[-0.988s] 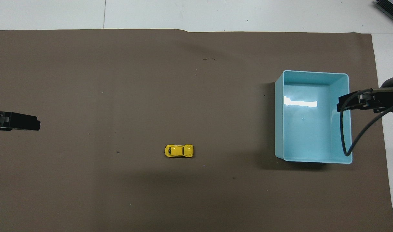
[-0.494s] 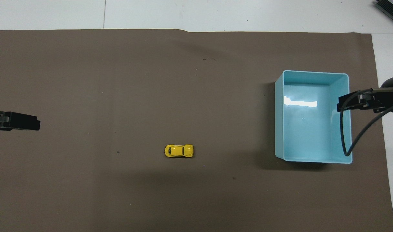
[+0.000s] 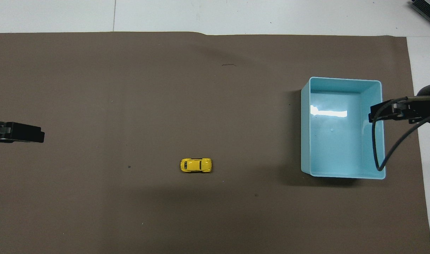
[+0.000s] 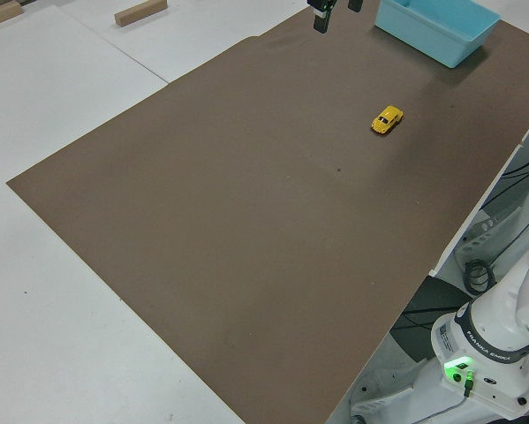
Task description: Wind up and store yellow beetle car
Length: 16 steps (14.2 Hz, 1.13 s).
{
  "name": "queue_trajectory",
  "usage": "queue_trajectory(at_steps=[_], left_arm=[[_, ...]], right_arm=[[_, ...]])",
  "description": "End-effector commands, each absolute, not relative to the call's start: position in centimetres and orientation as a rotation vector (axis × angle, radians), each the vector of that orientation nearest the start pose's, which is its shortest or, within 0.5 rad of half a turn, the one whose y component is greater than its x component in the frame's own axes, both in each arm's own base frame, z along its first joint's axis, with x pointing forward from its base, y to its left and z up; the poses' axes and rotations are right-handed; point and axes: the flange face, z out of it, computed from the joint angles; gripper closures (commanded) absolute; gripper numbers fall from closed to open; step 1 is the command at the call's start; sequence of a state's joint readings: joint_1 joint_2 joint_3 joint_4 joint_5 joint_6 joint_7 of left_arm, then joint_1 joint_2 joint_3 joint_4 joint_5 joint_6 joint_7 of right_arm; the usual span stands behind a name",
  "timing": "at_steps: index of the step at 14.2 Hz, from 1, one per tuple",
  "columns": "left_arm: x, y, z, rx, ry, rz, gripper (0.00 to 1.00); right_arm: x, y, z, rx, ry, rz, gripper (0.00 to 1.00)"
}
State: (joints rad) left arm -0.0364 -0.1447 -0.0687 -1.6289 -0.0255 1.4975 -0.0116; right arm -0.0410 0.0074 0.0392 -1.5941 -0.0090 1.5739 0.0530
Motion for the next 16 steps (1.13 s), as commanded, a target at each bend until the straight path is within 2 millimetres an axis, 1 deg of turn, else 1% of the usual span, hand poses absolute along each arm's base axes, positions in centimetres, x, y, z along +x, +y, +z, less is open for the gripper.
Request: queue_trajectory(at_steps=[1, 11, 12, 14, 15, 16], left_arm=[[49.73, -5.69, 66.49, -3.166, 0.127, -0.014, 0.00], [49.83, -5.87, 66.49, -3.168, 0.125, -0.016, 0.00], [49.62, -6.01, 66.44, -3.167, 0.130, -0.014, 0.00], [49.77, -5.94, 66.43, -3.169, 0.094, -0.013, 0.00], [49.63, -6.32, 66.37, -3.170, 0.055, -0.010, 0.00], [49.66, -6.32, 66.28, -3.170, -0.020, -0.004, 0.00]], right_arm=[[55.25, -0.43, 61.26, -3.143, 0.058, 0.031, 0.00], [55.25, -0.43, 61.26, -3.143, 0.058, 0.031, 0.00], [55.25, -0.43, 61.26, -3.143, 0.058, 0.031, 0.00], [55.23, -0.52, 61.25, -3.143, 0.060, 0.034, 0.00], [55.25, -0.43, 61.26, -3.143, 0.058, 0.031, 0.00], [55.25, -0.43, 61.26, -3.143, 0.058, 0.031, 0.00]])
